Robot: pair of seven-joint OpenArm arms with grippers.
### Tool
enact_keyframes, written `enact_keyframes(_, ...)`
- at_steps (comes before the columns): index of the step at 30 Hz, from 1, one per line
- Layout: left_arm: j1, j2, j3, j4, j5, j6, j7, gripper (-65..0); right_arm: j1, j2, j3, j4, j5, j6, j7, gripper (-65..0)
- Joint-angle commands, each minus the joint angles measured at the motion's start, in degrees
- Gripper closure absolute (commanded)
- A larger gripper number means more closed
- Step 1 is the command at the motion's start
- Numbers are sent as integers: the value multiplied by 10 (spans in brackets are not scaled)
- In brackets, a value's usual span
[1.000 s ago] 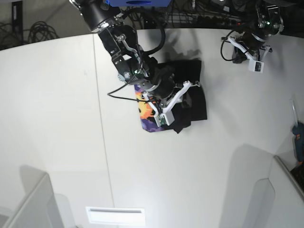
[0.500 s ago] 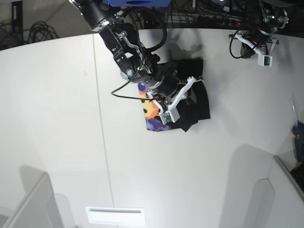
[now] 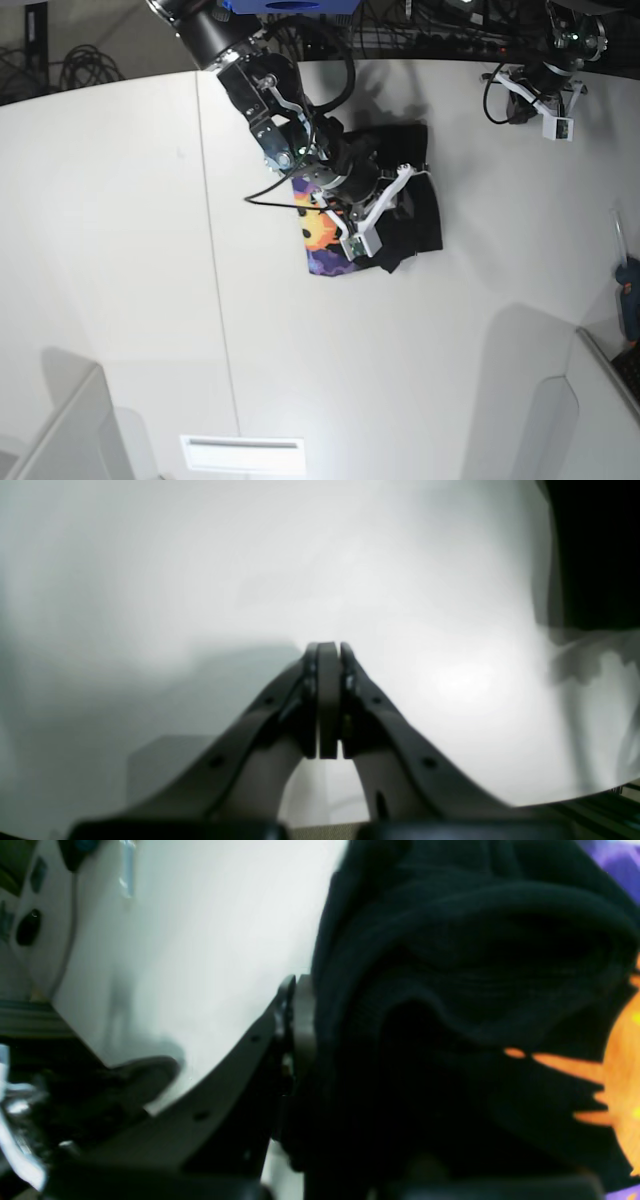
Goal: Fold the T-shirt properly
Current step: 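Release the left gripper and lift it away while the right gripper holds the bundle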
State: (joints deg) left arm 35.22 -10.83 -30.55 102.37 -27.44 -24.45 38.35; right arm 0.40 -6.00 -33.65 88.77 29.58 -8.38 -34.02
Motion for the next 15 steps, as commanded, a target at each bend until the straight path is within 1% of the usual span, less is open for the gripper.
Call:
enact_keyframes(1,3,-6,-2,7,-7,-5,-9,0,11,-8,-2,8,5,6,12,0)
enact_keyframes(11,4,-6,-4,7,-7,-5,-9,0,12,-9,-2,3,5,5,8,0)
enact_keyframes(12,4,-6,-5,7,-7,-5,-9,0,12,-9,-2,2,5,4,8,-15)
enact_keyframes(14,4,-7,-6,7,-6,-5,-9,0,11,-9,-2,-1,5,4,8,-158)
enact_keyframes(15,4,-8,-6,7,-6,-5,-9,0,11,-9,-2,-6,5,4,8,-216)
